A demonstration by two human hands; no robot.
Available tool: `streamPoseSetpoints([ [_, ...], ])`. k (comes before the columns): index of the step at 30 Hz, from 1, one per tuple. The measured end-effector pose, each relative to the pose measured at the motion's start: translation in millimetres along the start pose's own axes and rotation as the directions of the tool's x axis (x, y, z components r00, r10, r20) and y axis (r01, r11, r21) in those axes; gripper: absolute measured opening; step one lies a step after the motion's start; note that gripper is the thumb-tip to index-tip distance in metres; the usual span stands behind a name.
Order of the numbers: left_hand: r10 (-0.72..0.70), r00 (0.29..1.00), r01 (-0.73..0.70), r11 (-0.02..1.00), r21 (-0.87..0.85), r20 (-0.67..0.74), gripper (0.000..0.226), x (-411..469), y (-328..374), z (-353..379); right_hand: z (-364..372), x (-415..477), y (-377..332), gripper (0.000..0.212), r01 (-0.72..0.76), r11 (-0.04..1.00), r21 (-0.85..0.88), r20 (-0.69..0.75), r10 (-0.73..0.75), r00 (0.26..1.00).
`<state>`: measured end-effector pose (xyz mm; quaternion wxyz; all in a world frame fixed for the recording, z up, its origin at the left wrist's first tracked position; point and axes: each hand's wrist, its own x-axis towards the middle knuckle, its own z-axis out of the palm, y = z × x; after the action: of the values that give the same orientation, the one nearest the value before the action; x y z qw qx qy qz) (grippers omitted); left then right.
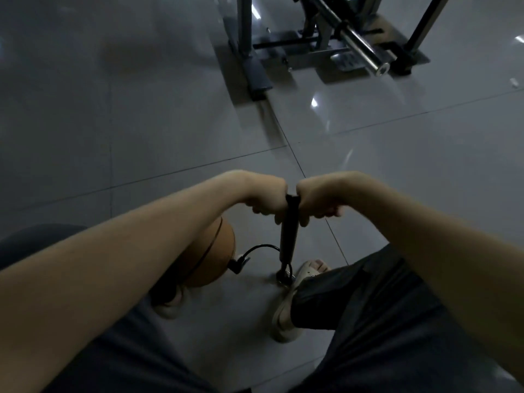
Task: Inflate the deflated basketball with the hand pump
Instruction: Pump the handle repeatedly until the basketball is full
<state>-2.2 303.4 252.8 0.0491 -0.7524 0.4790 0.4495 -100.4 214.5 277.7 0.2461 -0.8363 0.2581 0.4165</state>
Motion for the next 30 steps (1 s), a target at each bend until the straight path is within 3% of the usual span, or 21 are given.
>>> streamPoseSetpoints([
  [5, -0.001, 0.998, -0.001, 1.0, 0.027, 0.058, 0.01, 6, 1, 20, 28, 12, 2, 0.01, -0.002, 0.999, -0.035, -0.055, 0.0, 0.998],
  [9, 0.016, 0.999, -0.012, 0.994, 0.113, -0.032, 0.022, 28, -6, 67, 74, 42, 14, 0.022, 0.015, 0.988, -0.155, -0.135, -0.036, 0.99],
  [18, -0.017, 0.998, 0.026, 0.99, 0.138, -0.063, 0.019, 67, -21, 109, 108, 92, 31, 0.011, 0.029, 0.987, -0.161, -0.064, -0.04, 0.997],
  [23, 0.006, 0.995, 0.008, 0.99, 0.141, -0.098, 0.017, 72, -27, 139, 131, 104, 35, 0.024, 0.012, 0.986, -0.163, -0.065, -0.023, 0.998],
  [30, -0.028, 0.996, 0.039, 0.99, 0.135, -0.082, 0.011, 53, -19, 127, 124, 82, 25, 0.017, -0.017, 0.985, -0.169, -0.081, 0.003, 0.997],
])
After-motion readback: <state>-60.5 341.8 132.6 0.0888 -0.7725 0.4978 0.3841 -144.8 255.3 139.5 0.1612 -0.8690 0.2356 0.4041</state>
